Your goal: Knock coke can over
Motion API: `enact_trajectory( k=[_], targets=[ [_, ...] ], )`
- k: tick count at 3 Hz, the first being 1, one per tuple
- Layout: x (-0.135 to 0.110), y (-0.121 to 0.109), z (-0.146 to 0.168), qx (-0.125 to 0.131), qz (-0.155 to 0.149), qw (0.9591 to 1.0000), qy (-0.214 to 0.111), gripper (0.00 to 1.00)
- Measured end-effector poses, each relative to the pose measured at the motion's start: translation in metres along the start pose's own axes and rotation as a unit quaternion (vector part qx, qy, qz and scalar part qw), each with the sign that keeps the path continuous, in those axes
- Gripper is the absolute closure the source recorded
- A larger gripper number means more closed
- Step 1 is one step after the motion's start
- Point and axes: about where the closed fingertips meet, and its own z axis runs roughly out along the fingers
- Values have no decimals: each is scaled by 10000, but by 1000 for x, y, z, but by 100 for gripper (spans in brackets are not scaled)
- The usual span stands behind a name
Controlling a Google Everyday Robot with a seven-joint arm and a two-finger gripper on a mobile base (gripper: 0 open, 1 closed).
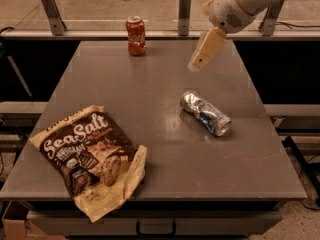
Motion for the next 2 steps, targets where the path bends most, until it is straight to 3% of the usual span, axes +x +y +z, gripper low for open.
enact_trajectory(
  k=[1, 2],
  targets=[
    [-12, -10, 15, 127, 275, 9992, -242, 0],
    [-41, -35, 50, 247, 606, 9944, -824, 0]
  ],
)
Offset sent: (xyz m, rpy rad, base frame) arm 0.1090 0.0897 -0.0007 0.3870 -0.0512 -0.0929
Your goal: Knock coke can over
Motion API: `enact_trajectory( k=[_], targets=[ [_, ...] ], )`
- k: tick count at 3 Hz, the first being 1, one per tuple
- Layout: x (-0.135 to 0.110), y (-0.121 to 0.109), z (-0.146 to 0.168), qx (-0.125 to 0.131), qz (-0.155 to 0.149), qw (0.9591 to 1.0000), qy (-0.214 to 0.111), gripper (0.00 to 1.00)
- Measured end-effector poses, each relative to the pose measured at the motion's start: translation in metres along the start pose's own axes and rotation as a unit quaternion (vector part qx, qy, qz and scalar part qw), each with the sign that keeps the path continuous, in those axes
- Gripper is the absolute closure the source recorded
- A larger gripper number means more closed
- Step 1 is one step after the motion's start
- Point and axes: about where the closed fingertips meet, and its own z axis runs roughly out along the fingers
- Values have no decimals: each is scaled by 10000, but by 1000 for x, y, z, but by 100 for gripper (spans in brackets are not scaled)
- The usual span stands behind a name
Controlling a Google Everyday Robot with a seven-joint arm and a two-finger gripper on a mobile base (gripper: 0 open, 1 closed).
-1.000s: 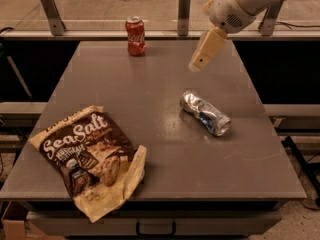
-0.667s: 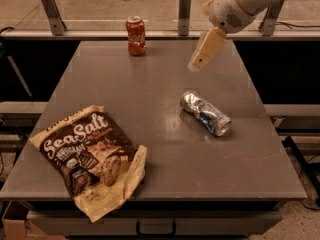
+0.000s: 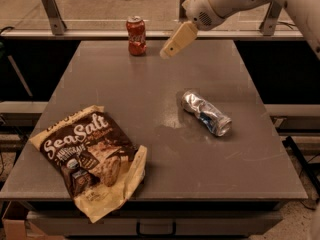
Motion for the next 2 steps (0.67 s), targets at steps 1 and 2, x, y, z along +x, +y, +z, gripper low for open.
enact_trajectory(
  k=[1, 2],
  targets=[
    [-25, -22, 48, 99, 370, 9981, -482, 0],
    [-43, -40, 93, 173, 834, 9928, -838, 0]
  ],
)
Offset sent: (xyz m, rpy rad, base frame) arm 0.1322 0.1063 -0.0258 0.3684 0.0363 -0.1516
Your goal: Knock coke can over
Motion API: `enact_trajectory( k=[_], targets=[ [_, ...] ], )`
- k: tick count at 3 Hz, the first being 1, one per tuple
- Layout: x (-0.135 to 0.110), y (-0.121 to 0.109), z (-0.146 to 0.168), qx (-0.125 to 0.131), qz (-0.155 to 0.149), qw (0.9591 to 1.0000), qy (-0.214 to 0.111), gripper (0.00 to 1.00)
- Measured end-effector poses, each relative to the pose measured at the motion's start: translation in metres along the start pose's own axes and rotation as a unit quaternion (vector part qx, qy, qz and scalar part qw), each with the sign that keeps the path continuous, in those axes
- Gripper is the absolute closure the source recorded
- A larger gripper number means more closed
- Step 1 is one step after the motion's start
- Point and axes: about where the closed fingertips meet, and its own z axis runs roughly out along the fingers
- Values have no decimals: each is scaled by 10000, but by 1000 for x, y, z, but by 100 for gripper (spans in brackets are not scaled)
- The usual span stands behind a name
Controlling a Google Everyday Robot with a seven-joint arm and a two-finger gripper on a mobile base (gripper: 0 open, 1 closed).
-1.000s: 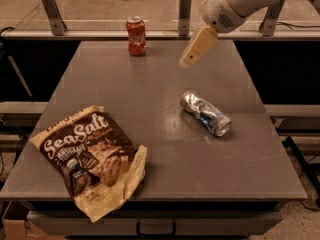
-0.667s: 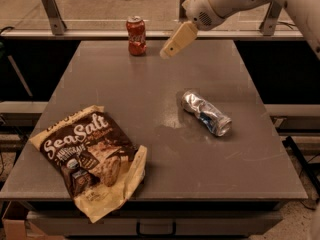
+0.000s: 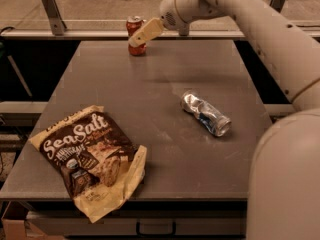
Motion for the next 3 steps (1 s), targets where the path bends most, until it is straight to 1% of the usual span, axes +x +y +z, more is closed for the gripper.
enact_trajectory(
  k=[1, 2, 3],
  targets=[
    [0, -14, 39, 215, 397, 9988, -170, 0],
    [18, -31, 61, 494, 678, 9964, -107, 0],
    [33, -40, 76, 625, 898, 9940, -50, 0]
  ],
)
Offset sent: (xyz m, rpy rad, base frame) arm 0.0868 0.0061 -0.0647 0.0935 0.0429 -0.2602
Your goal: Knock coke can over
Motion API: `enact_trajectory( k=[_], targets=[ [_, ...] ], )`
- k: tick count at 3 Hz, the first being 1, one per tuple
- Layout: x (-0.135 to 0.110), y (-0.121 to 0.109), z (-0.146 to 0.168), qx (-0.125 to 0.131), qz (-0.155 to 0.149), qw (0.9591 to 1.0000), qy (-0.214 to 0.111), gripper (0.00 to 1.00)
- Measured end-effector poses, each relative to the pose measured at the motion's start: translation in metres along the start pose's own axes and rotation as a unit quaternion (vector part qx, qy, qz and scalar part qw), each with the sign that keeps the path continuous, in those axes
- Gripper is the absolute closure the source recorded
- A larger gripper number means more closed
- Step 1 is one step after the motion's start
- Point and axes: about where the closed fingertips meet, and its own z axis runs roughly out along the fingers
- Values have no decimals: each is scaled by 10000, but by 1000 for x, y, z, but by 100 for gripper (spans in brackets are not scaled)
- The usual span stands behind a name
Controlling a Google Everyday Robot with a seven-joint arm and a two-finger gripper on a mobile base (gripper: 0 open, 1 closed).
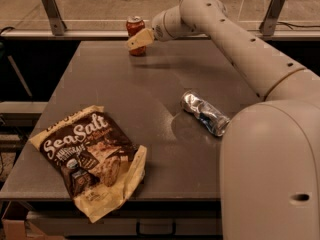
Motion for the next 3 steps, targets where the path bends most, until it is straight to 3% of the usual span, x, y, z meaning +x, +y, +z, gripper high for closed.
enact_trajectory(
  k=[2, 3],
  targets=[
    [0, 1, 30, -209, 268, 9993, -150, 0],
    [-7, 5, 42, -414, 409, 9982, -116, 17]
  ],
)
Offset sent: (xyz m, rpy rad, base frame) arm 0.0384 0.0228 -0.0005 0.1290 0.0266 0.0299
